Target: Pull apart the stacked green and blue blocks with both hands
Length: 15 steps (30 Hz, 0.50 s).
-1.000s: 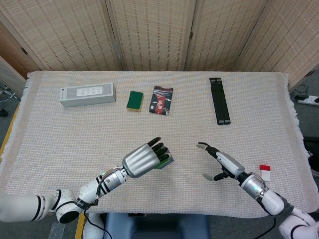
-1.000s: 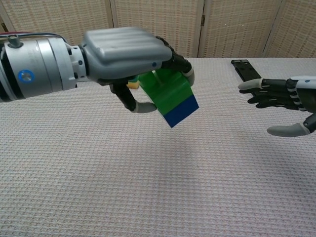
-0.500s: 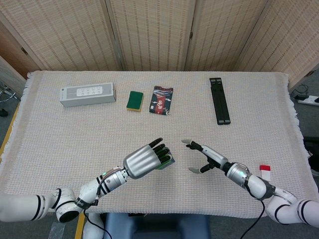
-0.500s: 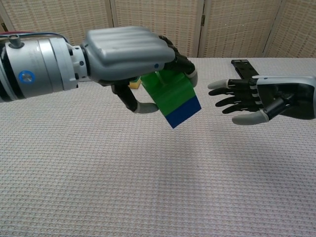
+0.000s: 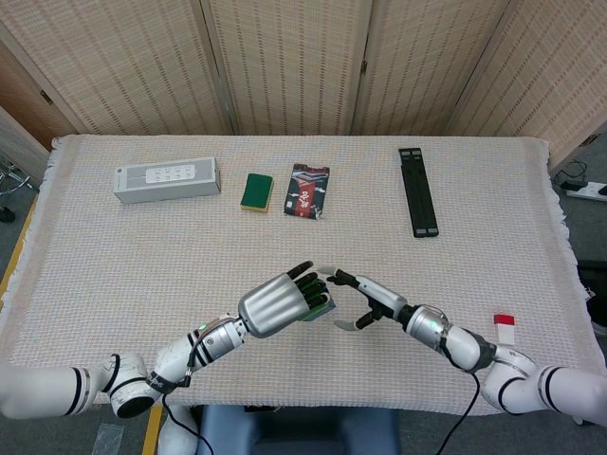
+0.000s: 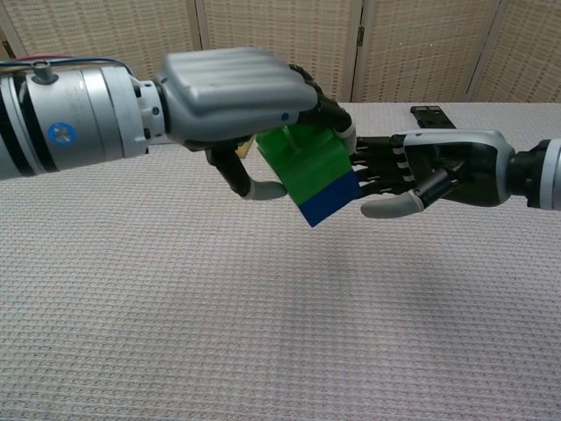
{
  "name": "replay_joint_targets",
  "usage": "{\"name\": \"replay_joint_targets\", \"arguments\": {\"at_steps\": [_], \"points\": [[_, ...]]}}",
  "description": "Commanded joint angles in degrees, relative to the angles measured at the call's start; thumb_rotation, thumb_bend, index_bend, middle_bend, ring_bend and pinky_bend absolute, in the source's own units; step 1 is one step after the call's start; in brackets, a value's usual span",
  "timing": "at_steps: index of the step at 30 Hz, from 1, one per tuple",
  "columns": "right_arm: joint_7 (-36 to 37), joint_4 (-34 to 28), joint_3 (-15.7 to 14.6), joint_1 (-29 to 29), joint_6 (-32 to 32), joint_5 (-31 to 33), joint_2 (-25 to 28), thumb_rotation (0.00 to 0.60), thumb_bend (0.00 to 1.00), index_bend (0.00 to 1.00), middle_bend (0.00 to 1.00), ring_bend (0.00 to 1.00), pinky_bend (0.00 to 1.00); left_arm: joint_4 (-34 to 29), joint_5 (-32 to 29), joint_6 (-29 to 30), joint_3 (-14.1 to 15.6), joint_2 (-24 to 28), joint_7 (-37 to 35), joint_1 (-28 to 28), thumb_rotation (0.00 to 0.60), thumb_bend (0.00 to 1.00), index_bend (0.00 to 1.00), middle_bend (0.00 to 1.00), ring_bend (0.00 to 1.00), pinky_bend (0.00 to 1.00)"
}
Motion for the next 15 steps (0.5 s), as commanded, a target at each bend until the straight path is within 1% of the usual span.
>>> {"name": "replay_joint_targets", "arguments": {"at_steps": [1,6,10,15], "points": [[-0.19,0.24,0.23,0.59,-0.26,0.59,-0.62,0.6,0.37,0.0,0.07,0.09,0.09,0.73,0.04,-0.39,-0.2,-0.11,-0.64,-0.14,0.6,0.41,0.7,0.77,0.42,0.19],[-0.7,0.81,0.57,1.46,-0.99,1.98,-1.57,0.6,0.37,0.06,0.14,0.14,0.14,1.57,0.54,-0.59,-0.37,-0.22,-2.05,-0.18,0.6,0.41,0.7,0.77,0.42,0.19],[-1.29,1.52,0.6,2.21,-1.77,2.53,-2.47,0.6,0.37,0.08,0.15,0.15,0.15,1.89,1.09,-0.81,-0.43,-0.22,-2.93,-0.29,0.6,0.41,0.7,0.77,0.42,0.19],[-1.34,2.56,0.88,3.31,-3.08,3.51,-3.71,0.6,0.37,0.08,0.15,0.15,0.16,2.09,1.51,-1.19,-0.71,-0.26,-4.06,-0.56,0.6,0.41,0.7,0.77,0.42,0.19]]}}
